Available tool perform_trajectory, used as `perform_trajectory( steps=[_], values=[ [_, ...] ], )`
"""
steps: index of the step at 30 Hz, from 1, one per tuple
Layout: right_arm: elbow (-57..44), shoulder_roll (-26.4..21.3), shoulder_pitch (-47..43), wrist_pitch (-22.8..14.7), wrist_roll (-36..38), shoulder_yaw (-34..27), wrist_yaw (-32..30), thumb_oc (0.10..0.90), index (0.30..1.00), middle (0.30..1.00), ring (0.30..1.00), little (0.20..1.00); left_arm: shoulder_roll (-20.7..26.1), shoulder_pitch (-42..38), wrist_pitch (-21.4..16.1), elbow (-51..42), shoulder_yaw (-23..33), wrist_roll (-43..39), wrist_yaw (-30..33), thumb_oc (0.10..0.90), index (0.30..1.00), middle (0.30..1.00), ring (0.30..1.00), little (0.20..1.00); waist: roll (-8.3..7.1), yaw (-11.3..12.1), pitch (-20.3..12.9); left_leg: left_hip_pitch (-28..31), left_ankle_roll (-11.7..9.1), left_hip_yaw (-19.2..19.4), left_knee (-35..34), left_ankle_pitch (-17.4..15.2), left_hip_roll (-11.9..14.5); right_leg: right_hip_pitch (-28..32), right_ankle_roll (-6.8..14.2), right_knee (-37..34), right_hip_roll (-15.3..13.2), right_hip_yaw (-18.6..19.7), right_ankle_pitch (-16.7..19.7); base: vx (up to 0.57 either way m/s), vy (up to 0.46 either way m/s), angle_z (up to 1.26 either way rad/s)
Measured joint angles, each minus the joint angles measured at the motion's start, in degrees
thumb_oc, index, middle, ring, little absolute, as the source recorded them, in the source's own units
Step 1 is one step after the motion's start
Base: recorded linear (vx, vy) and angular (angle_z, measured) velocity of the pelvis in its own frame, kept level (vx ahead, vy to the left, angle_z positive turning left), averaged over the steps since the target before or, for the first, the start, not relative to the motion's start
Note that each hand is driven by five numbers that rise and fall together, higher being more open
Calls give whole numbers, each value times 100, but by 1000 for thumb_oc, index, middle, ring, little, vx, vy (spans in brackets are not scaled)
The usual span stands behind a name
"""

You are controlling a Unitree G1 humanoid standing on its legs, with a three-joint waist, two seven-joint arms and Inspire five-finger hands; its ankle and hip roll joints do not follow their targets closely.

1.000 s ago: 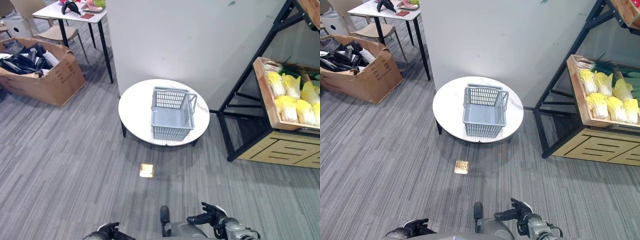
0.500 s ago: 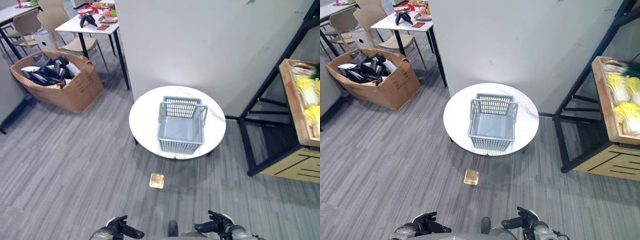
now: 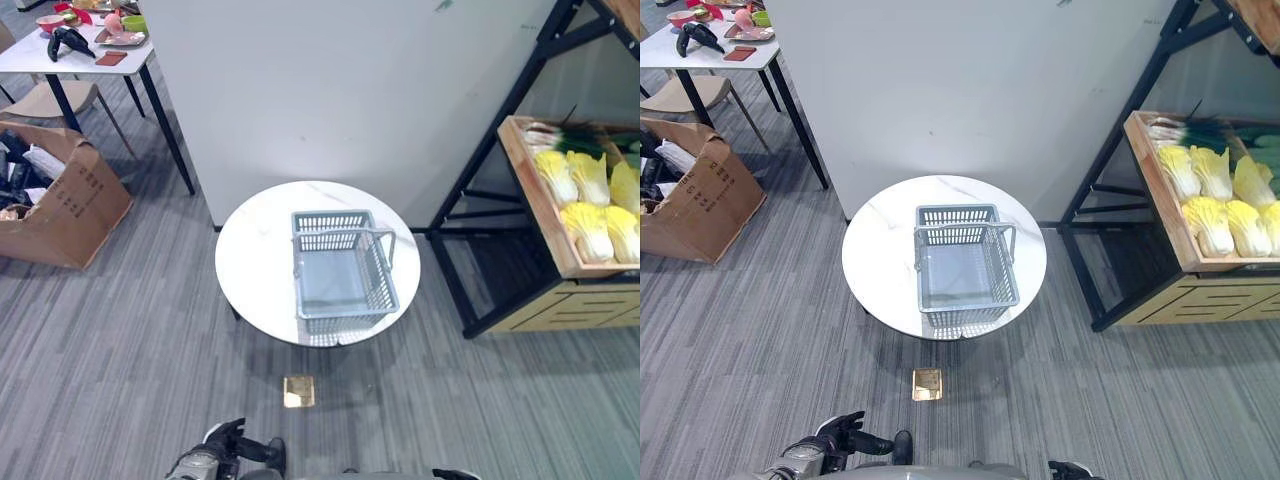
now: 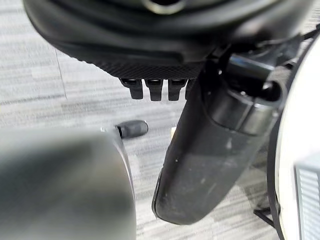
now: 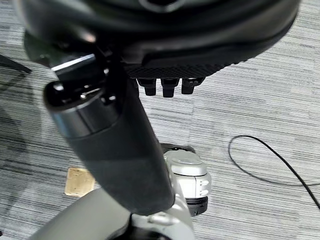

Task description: Get the vegetables into the basket

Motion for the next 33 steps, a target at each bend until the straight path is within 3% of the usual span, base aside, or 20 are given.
perform_trajectory(
  steps=[2, 4, 7, 10, 13, 18, 21, 27, 28, 30, 33],
  values=[
    [-16, 5, -54, 3, 6, -28, -7, 900, 1000, 1000, 1000, 1000, 130, 199, -1, 50, 17, 18, 5, 900, 1000, 1000, 1000, 1000, -36, 79, -45, 172, 27, 25, -3, -121, -51, 161, 66, 33, -80, 40, -105, 114, 100, -9],
    [-211, -12, -95, -20, 102, -289, -22, 900, 1000, 1000, 1000, 1000, 76, 454, -35, 58, 472, 3, 16, 900, 1000, 1000, 1000, 1000, -23, 77, -116, 256, 31, 111, -29, -143, -7, 232, 31, -9, -50, 107, -127, 26, 58, -21],
    [-1353, -117, -100, -6, 245, -361, -101, 900, 1000, 1000, 1000, 1000, 71, 483, -38, 46, 474, 210, 30, 900, 1000, 1000, 1000, 1000, 11, 28, -226, 278, -24, 250, -32, -158, 149, 189, -69, -38, 96, 260, -62, -2, 46, -29],
    [-2827, -532, -32, 29, 234, -429, -222, 900, 1000, 1000, 1000, 1000, 56, 569, -7, -79, 507, 222, 84, 900, 1000, 1000, 1000, 1000, 16, -27, -263, 271, -29, 300, -30, -149, 182, 163, -102, -52, 121, 317, -30, 9, 26, -11],
    [-3578, -880, -118, -74, 219, -543, -396, 900, 1000, 1000, 1000, 1000, 41, 628, 2, -144, 527, 232, 103, 900, 1000, 1000, 1000, 1000, -11, -56, -394, 279, -4, 314, -31, -141, 179, 164, -100, -50, 117, 353, -28, 3, 37, -3],
    [-4650, -1547, -989, -78, -27, -635, -745, 900, 1000, 1000, 1000, 1000, 32, 631, 42, -181, 585, 236, 115, 900, 1000, 1000, 1000, 1000, -37, -61, -395, 280, 5, 335, -35, -137, 184, 152, -84, -39, 117, 379, -18, 0, 13, -1],
    [-5190, -1647, -1420, -58, -59, -622, -775, 900, 1000, 1000, 1000, 1000, 25, 637, 64, -189, 618, 234, 128, 900, 1000, 1000, 1000, 1000, -45, -10, -388, 246, 1, 346, -37, -138, 207, 113, -73, -41, 138, 394, -11, -1, 2, -1],
    [-5104, -1546, -2981, -85, -289, 533, -810, 900, 1000, 1000, 1000, 1000, 84, 543, 33, -189, 612, 217, 154, 900, 1000, 1000, 1000, 1000, -193, 208, -256, 111, -30, 308, -8, -100, 271, 20, -44, -63, 204, 358, 30, 2, -9, 3],
    [-4766, -1406, -3557, -75, -426, 1063, -803, 900, 1000, 1000, 1000, 1000, 81, 537, 19, -255, 555, 215, 182, 900, 1000, 1000, 1000, 1000, -198, 364, -253, 101, -31, 291, -8, -100, 277, 29, -38, -85, 206, 307, 33, 37, -27, 14],
    [-4416, -1118, -4159, -121, -503, 1323, -712, 900, 1000, 1000, 1000, 1000, 83, 492, -7, -351, 586, 126, 206, 900, 1000, 1000, 1000, 1000, -217, 694, -138, 74, -45, 152, -8, -97, 260, 117, -36, -170, 206, 172, 33, -8, -44, 34],
    [-3254, -933, -5412, -113, -490, 1606, -700, 900, 1000, 1000, 1000, 1000, 66, 381, -37, -448, 604, -156, 221, 900, 1000, 1000, 1000, 1000, -248, 954, 89, -141, -95, -58, -5, -16, 279, 18, -48, -249, 255, 16, 71, -14, -42, 40]
  ],
)
